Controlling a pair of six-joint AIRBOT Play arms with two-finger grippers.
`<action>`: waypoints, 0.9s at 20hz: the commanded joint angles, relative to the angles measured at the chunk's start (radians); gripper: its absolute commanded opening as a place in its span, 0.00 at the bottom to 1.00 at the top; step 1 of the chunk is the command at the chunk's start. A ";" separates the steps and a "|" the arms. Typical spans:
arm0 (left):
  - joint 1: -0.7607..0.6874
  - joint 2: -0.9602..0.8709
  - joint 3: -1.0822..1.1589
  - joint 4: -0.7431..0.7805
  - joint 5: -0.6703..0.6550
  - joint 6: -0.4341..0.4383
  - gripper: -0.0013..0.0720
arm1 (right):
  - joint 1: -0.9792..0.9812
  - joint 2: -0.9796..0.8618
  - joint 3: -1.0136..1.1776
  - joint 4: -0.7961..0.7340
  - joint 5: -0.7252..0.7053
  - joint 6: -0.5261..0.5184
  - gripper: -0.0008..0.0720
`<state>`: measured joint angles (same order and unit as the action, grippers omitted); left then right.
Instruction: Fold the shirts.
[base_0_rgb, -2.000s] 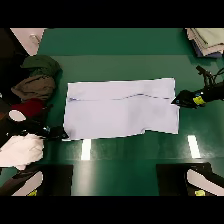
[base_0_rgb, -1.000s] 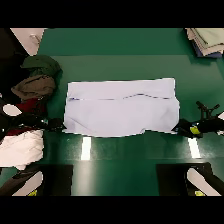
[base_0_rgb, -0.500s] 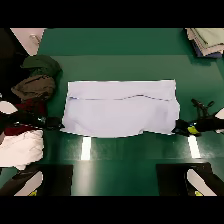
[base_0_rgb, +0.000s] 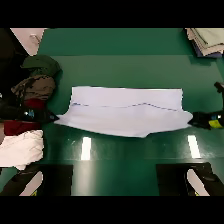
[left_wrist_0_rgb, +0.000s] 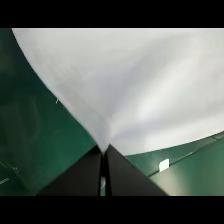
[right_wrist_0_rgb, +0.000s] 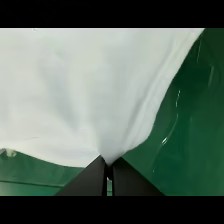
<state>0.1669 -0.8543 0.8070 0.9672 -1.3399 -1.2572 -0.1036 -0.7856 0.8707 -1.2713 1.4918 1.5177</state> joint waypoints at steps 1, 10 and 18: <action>0.000 -0.122 0.055 -0.010 0.140 -0.004 0.05 | 0.056 -0.179 0.129 -0.008 -0.109 -0.013 0.02; -0.091 -0.602 0.372 -0.072 0.320 0.089 0.05 | 0.077 -0.658 0.433 -0.010 -0.190 -0.018 0.03; -0.122 -0.694 0.452 -0.074 0.526 -0.006 0.87 | 0.044 -0.840 0.619 0.080 -0.230 -0.026 0.77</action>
<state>0.0517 -1.5276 1.2419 0.8951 -0.8791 -1.2232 -0.0372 -1.5761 1.4277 -1.2491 1.2655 1.4975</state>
